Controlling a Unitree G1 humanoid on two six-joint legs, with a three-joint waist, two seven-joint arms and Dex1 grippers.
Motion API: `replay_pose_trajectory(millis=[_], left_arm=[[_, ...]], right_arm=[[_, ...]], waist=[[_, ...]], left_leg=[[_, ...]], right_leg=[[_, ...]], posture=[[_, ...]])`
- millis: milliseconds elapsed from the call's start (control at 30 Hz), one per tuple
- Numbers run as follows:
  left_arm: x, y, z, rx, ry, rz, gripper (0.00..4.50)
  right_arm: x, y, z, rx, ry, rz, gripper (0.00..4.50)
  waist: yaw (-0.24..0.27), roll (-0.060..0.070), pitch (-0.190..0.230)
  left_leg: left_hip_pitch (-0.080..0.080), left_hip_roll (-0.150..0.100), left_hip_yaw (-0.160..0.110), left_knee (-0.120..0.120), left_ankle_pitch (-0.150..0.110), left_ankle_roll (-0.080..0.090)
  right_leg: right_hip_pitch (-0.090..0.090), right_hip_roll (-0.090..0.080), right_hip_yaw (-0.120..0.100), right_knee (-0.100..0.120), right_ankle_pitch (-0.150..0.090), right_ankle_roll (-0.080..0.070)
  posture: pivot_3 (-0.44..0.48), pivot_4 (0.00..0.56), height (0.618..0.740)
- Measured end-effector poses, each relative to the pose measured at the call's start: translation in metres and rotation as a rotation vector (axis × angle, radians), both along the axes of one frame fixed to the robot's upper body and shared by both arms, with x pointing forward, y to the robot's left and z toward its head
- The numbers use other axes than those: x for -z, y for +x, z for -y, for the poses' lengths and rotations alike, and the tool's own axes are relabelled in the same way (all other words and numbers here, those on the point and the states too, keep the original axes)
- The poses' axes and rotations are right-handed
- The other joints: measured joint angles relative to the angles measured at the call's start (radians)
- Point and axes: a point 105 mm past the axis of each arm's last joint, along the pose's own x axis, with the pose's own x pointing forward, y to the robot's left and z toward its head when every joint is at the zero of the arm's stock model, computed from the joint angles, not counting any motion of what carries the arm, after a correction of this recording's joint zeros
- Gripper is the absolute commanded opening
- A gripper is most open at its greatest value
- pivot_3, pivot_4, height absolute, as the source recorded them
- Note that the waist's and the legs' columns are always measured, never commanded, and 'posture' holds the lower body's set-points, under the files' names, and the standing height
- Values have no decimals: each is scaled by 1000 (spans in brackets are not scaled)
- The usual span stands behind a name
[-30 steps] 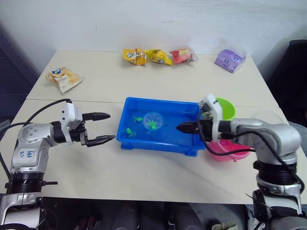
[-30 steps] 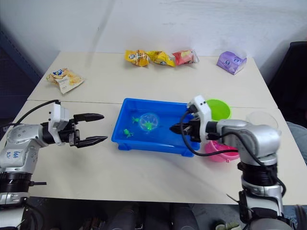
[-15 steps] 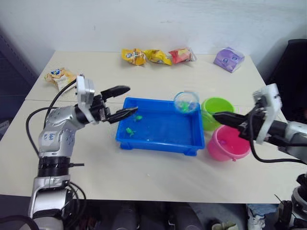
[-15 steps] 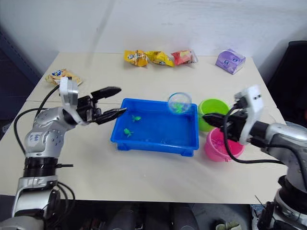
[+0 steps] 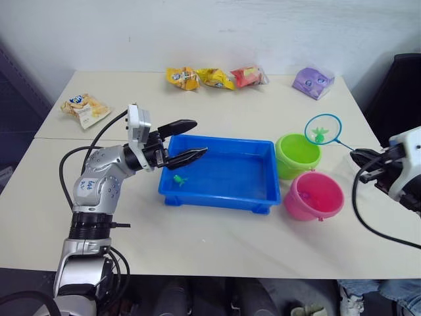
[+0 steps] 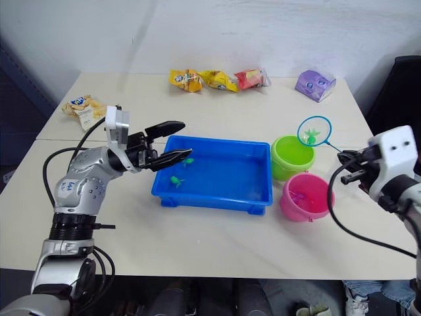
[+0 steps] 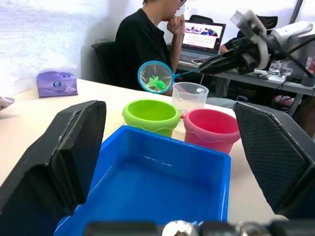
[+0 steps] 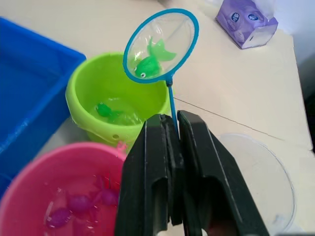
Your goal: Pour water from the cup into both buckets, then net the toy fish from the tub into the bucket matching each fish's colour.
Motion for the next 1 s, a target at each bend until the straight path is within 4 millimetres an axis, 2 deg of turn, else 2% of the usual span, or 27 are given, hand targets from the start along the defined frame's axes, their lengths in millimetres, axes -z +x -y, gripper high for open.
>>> replay_pose_trajectory(millis=[100, 333, 533, 767, 800, 867, 933, 1000], left_arm=[[-1, -2, 2, 3, 5, 10, 4437], [7, -3, 2, 3, 35, 7, 4437], [17, -4, -1, -8, 58, 0, 4437], [20, -6, 3, 3, 81, 13, 4437], [20, -6, 3, 5, 86, 18, 4437], [21, -6, 1, 1, 101, 29, 4437], [22, -6, -1, 0, 112, 36, 4437], [25, -9, -10, 0, 143, 40, 4437]], right_arm=[[7, 4, 2, -13, -165, 52, 0], [12, 8, -9, -65, -407, 156, 0], [8, 6, -14, -119, -805, 284, 0], [14, 6, -2, -83, -975, 361, 0], [15, 6, -3, -87, -972, 367, 0], [10, 7, -9, -83, -841, 404, 0], [0, 9, -17, -79, -653, 446, 0], [-12, 12, -36, -145, -328, 440, 0]], waist=[[0, 0, 0], [2, 0, 0], [4, 0, 0], [6, 0, 0], [6, 0, 0], [2, 0, 0], [-3, 0, 0], [-10, 0, 0]], left_leg=[[0, 0, 0, 0, 0, 0], [1, 0, 0, 0, 1, -2], [1, 0, 0, 1, 1, -2], [2, 0, 1, 1, 2, -3], [2, 0, 1, 1, 2, -3], [2, 0, 1, 1, 2, -3], [3, 0, 1, 1, 2, -3], [4, 2, 1, 1, 2, -4]], right_leg=[[0, 0, 0, 0, 0, 0], [0, 0, 0, 0, 0, 0], [0, 0, 0, 0, 0, 0], [0, 0, 1, 1, 0, 0], [0, 0, 1, 1, 0, 0], [1, 1, 1, 1, 0, 0], [1, 1, 1, 2, 0, 0], [1, 2, 2, 2, 0, 0]], posture=[[0, 150, 740], [0, 150, 740], [0, 150, 740], [0, 150, 740], [0, 150, 740], [0, 150, 740], [0, 150, 740], [0, 150, 740]])
